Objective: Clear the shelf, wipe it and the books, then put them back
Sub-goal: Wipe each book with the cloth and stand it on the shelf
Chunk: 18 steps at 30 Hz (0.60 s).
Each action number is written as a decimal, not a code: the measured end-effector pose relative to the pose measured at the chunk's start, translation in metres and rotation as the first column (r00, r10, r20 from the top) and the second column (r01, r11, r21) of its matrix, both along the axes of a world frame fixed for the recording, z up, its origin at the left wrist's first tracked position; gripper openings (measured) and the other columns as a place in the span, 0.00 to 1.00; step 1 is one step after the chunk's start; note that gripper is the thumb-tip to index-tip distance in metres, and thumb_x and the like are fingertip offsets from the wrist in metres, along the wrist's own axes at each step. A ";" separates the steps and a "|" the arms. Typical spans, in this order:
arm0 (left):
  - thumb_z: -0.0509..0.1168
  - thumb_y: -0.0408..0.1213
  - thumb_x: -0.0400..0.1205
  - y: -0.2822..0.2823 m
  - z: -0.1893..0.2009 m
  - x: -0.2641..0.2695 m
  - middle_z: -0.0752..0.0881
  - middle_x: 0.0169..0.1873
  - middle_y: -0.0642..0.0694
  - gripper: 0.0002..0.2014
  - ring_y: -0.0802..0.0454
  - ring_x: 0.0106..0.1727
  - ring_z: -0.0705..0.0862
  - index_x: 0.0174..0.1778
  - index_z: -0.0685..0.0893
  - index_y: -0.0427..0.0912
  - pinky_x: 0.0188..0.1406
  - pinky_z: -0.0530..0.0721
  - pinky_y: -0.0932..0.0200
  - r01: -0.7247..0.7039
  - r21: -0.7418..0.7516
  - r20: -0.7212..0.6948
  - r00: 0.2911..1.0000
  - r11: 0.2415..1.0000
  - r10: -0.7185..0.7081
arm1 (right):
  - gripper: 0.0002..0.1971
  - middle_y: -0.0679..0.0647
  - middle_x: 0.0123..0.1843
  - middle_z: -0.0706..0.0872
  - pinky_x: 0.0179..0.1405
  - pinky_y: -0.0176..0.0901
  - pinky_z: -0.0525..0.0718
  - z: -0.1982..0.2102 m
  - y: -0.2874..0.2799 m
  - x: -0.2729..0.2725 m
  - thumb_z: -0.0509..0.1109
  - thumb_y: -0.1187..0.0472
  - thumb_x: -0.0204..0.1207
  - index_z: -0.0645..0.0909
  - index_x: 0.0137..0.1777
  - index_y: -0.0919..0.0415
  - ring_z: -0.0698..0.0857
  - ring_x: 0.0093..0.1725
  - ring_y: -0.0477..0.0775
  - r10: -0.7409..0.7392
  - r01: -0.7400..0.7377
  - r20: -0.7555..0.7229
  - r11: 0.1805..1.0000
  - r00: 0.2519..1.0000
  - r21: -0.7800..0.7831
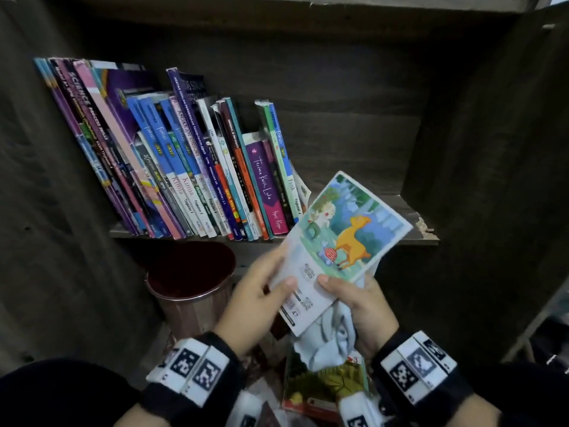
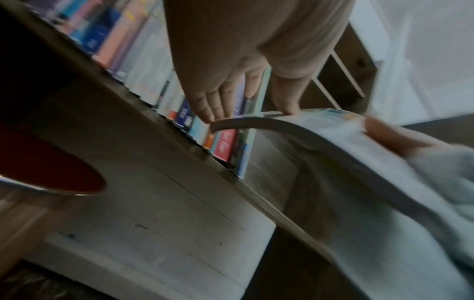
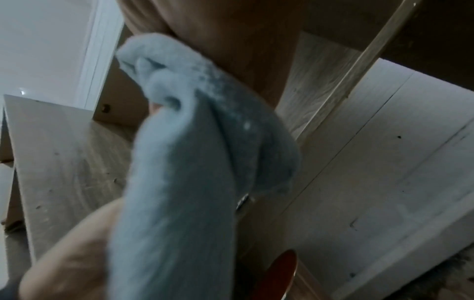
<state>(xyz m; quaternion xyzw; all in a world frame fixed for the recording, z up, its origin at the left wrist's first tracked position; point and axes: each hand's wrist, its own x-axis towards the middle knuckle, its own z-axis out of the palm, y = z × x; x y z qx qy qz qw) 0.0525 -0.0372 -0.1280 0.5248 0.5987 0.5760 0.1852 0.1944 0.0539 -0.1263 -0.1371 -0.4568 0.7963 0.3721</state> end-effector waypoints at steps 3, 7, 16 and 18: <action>0.73 0.37 0.75 -0.001 0.010 -0.025 0.85 0.57 0.54 0.29 0.66 0.53 0.86 0.73 0.73 0.50 0.45 0.84 0.69 -0.068 -0.089 0.313 0.945 0.994 0.093 | 0.36 0.72 0.60 0.86 0.57 0.62 0.86 0.013 0.005 0.009 0.81 0.69 0.52 0.78 0.64 0.74 0.87 0.56 0.70 0.065 -0.066 0.044 0.997 0.997 0.036; 0.79 0.39 0.68 -0.006 0.007 -0.036 0.90 0.49 0.31 0.18 0.32 0.51 0.86 0.51 0.88 0.34 0.55 0.82 0.37 0.079 -0.080 0.602 0.798 0.994 -0.015 | 0.34 0.73 0.61 0.85 0.58 0.70 0.83 0.021 0.008 0.012 0.78 0.72 0.57 0.76 0.67 0.72 0.85 0.59 0.75 0.005 -0.007 0.075 1.000 0.997 0.027; 0.64 0.34 0.79 0.001 -0.002 -0.005 0.87 0.60 0.41 0.22 0.39 0.62 0.85 0.71 0.74 0.41 0.59 0.85 0.45 0.074 0.082 0.527 0.843 0.994 -0.106 | 0.31 0.49 0.65 0.82 0.61 0.57 0.84 0.010 -0.006 0.000 0.73 0.58 0.77 0.65 0.76 0.37 0.83 0.62 0.50 -0.572 0.331 0.413 0.786 0.709 0.522; 0.61 0.37 0.81 0.003 0.000 -0.003 0.88 0.59 0.41 0.18 0.39 0.60 0.86 0.68 0.77 0.42 0.60 0.84 0.41 0.003 0.110 0.490 0.870 0.994 -0.057 | 0.36 0.51 0.80 0.63 0.76 0.54 0.69 -0.005 -0.018 -0.002 0.60 0.36 0.78 0.46 0.82 0.33 0.65 0.78 0.52 -0.653 0.011 0.500 0.614 0.568 0.789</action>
